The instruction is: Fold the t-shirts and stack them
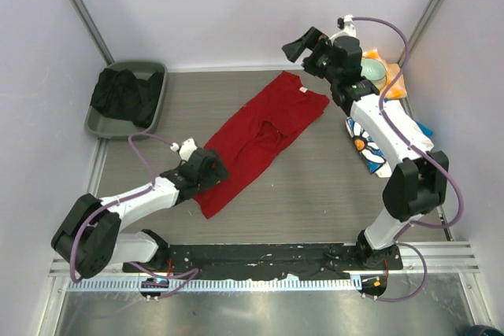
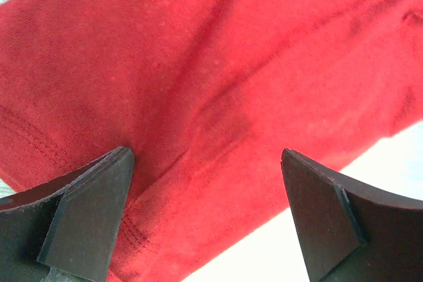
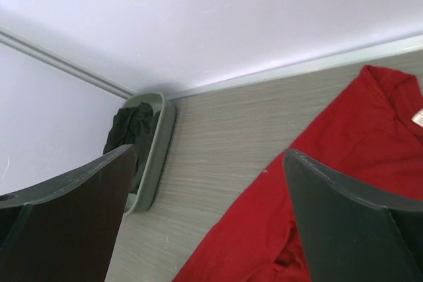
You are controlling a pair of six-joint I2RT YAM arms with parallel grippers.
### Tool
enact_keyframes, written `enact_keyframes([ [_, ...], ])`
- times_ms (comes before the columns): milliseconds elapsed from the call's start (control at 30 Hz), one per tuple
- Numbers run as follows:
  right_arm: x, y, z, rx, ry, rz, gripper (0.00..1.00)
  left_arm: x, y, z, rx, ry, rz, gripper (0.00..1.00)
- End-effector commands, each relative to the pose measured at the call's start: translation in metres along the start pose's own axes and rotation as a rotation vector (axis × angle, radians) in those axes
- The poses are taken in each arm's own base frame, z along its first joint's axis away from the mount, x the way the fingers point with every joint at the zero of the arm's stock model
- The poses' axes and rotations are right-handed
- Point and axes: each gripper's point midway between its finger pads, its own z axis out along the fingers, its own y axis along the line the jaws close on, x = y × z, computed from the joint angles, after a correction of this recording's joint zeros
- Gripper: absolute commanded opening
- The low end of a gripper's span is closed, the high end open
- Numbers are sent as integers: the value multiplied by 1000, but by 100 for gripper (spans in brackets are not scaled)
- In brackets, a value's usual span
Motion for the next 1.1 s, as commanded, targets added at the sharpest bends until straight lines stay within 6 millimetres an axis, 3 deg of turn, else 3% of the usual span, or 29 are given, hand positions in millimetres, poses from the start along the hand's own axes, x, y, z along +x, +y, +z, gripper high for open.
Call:
enact_keyframes([
  [0,8,-13,-27,58,6,-32,100,60,16,-10,-38,111,1,100],
  [133,21,-21,-47,100,57,-30,100,102,-11,-31,31,128,46,100],
  [200,25,-22,-57,107,67,-29,100,113,-19,-34,32,119,79,100],
  [367,31,-28,-79,130,82,-39,100,167,-49,-46,62,169,182,100],
  [400,31,-28,-85,133,80,-44,100,174,-67,-50,84,173,189,100],
  [467,33,-31,-91,147,89,-51,100,202,-72,-48,67,193,270,100],
  [500,35,-33,-94,153,94,-59,100,207,-96,-54,93,198,278,100],
  [533,35,-32,-99,156,96,-62,100,224,-94,-50,68,214,331,100],
  [567,35,-34,-101,163,98,-67,100,231,-103,-50,77,221,349,100],
  [600,36,-35,-103,166,102,-79,100,237,-125,-56,111,226,358,100],
  [667,36,-38,-109,187,108,-92,100,253,-135,-57,124,240,395,100],
  [700,36,-39,-110,193,110,-98,100,257,-152,-63,158,244,389,100],
  [867,28,-45,-118,238,90,-143,100,262,-183,-83,232,253,424,100],
  [1067,33,-50,-112,248,110,-142,100,235,-185,-107,266,219,395,100],
])
